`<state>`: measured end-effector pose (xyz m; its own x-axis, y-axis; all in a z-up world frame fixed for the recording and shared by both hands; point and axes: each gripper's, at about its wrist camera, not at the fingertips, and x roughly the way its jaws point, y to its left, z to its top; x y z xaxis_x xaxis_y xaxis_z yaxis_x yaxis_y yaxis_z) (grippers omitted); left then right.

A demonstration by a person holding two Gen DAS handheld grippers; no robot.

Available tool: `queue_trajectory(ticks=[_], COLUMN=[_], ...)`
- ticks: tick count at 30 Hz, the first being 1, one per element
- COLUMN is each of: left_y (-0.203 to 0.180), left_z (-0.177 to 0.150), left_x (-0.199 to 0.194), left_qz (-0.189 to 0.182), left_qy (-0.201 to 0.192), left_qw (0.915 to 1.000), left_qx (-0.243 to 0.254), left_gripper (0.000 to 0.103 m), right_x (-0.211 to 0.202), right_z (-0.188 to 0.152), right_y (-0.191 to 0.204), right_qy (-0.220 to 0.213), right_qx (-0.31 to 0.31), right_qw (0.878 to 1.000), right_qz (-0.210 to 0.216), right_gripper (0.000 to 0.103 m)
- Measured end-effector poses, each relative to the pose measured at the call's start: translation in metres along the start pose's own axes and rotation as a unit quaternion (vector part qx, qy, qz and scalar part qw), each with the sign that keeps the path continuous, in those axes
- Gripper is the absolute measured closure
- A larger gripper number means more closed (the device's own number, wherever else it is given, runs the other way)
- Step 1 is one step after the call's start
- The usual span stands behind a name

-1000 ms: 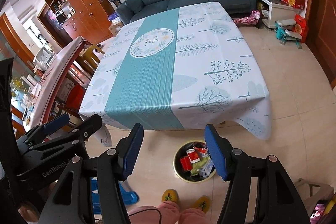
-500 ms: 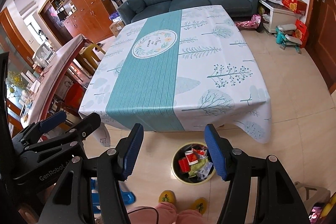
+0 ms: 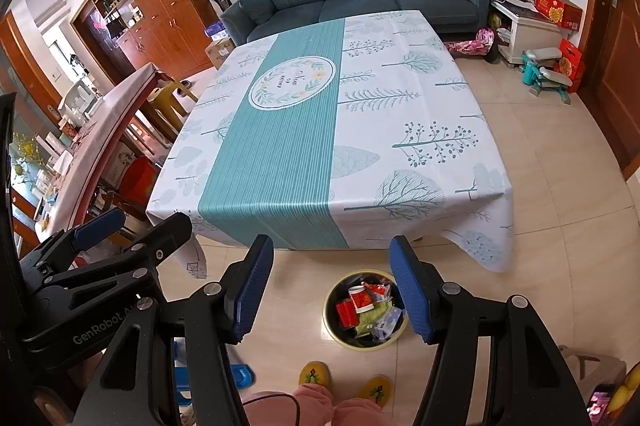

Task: Collect trash

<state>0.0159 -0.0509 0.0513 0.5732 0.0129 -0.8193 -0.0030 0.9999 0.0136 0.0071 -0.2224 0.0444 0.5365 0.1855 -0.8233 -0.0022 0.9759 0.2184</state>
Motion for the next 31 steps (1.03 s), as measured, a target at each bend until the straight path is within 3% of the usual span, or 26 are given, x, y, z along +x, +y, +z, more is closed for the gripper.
queue_trajectory(ticks=[31], left_y=[-0.001], left_z=[-0.003], left_x=[0.0], left_qz=[-0.001], left_qy=[0.001], left_qw=[1.0], left_qx=[0.001], left_gripper=[0.018], right_x=[0.001], right_z=[-0.005], right_y=[-0.016], right_qy=[0.002], right_qx=[-0.002], right_qw=[1.0], right_qz=[-0.002], right_gripper=[0.041])
